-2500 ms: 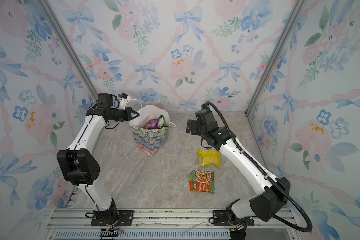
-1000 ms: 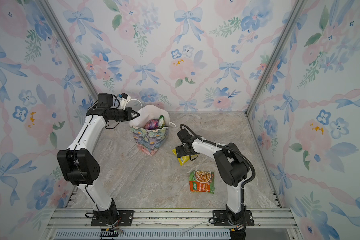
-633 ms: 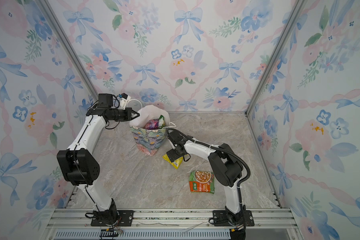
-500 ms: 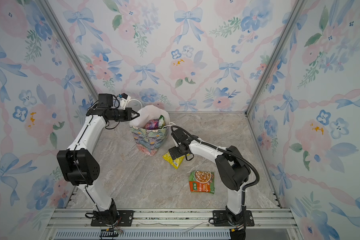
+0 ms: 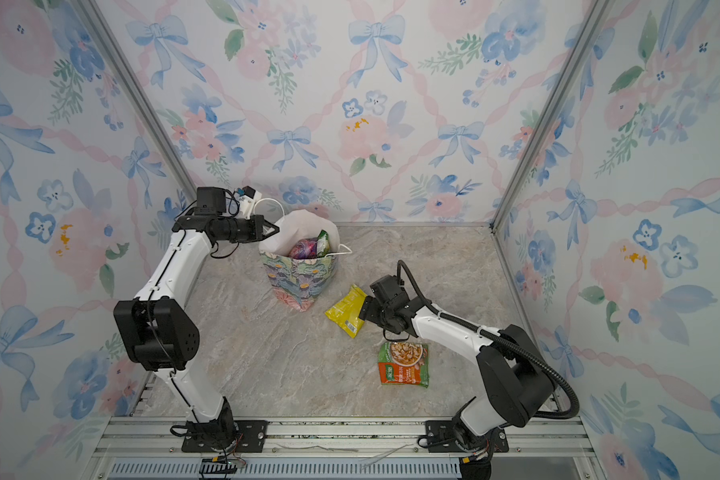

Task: Place the snacks into the paper bag
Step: 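Grasp the yellow chips packet with the right gripper and drag it nearer the bag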

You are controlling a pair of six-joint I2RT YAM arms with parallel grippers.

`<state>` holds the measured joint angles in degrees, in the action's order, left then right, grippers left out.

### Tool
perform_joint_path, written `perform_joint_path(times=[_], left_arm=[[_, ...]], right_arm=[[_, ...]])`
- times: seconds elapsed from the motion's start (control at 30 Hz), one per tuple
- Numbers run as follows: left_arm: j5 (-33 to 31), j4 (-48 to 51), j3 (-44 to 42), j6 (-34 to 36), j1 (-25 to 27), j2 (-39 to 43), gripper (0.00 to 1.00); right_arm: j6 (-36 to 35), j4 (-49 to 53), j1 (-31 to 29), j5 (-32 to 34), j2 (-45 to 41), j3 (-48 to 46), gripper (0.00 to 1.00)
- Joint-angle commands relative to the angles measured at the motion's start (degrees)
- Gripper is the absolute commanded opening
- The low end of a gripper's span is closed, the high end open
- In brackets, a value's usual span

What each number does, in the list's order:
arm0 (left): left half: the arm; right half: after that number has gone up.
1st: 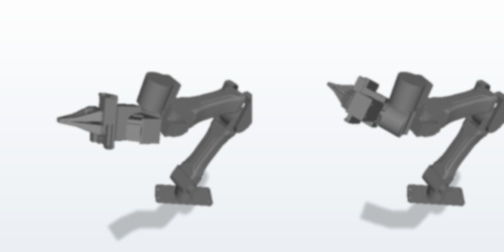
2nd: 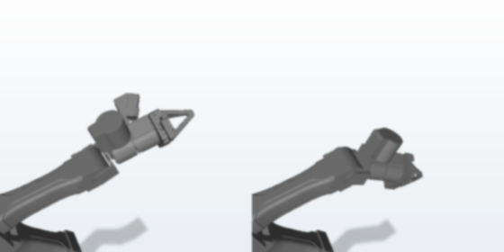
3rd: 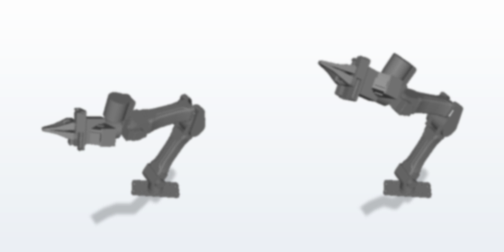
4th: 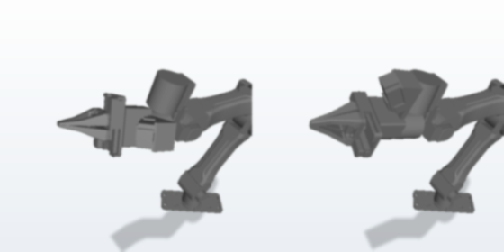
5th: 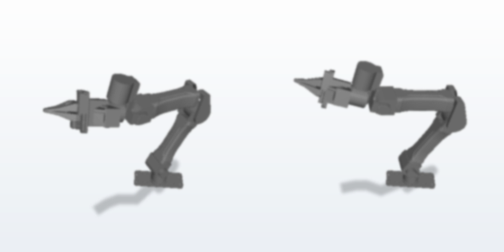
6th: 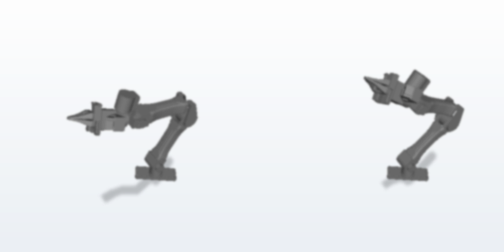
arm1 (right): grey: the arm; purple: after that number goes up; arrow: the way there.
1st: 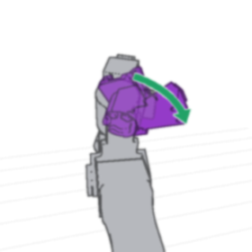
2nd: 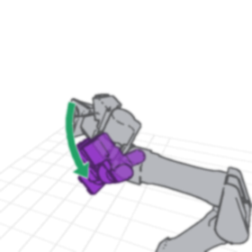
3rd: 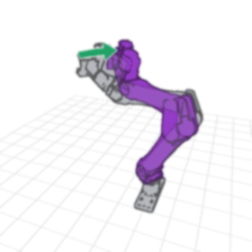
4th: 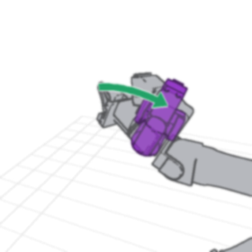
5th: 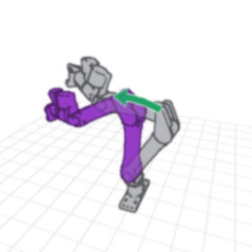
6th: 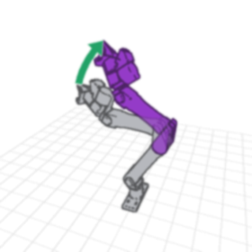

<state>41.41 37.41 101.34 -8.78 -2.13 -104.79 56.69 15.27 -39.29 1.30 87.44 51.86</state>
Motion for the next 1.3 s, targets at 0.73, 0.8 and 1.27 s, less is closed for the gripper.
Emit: perform_joint_path(times=[0.73, 0.8, 1.27], left_arm=[[0.6, 0.1, -0.6, 0.7, 0.2, 1.1, 0.0], [0.6, 0.1, -0.6, 0.6, 0.2, 1.2, 0.0], [0.6, 0.1, -0.7, 0.7, 0.2, 1.1, 0.0]], right_arm=[[13.8, -17.7, -2.4, -1.3, 7.1, -4.8, 0.59], [13.8, -18.6, -2.4, -1.4, 9.0, -4.9, 0.59], [13.2, -23.7, -2.5, -1.7, 11.8, -5.8, 0.28]])
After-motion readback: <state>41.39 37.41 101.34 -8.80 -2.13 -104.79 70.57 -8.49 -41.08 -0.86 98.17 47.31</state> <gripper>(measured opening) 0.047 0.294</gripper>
